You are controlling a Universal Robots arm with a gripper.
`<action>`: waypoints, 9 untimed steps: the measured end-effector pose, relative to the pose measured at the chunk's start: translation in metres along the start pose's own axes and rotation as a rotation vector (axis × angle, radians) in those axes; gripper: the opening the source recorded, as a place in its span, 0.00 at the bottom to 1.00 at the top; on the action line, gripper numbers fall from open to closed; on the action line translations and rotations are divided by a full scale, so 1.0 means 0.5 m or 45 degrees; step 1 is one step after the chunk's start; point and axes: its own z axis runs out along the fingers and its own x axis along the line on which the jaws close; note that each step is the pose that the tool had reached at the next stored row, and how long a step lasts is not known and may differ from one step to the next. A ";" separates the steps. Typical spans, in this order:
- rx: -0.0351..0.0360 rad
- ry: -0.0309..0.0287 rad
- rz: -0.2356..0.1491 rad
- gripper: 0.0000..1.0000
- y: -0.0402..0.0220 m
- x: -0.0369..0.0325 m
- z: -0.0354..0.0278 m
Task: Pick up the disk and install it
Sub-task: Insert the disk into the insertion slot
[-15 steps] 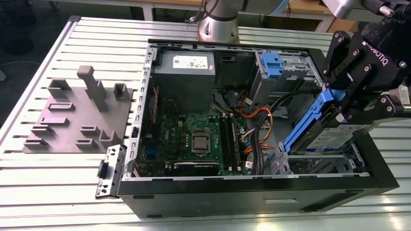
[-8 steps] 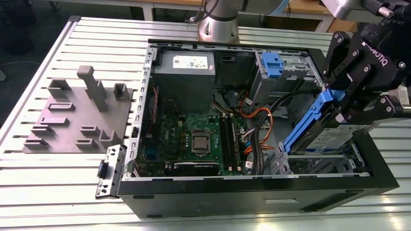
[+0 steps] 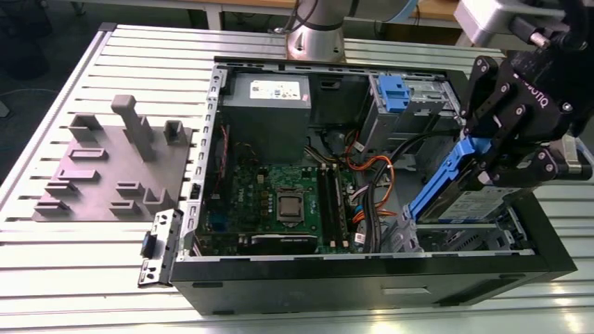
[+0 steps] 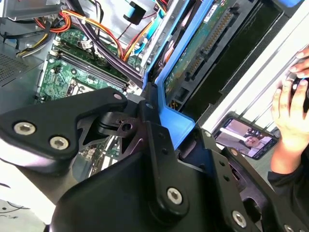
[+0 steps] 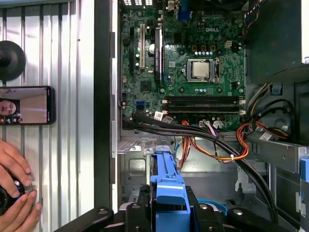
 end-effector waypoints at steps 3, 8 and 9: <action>0.0000 0.0000 0.000 0.36 0.000 0.000 0.011; 0.0001 -0.0011 0.000 0.36 0.000 0.000 0.028; 0.0001 -0.0013 0.000 0.36 0.000 0.000 0.030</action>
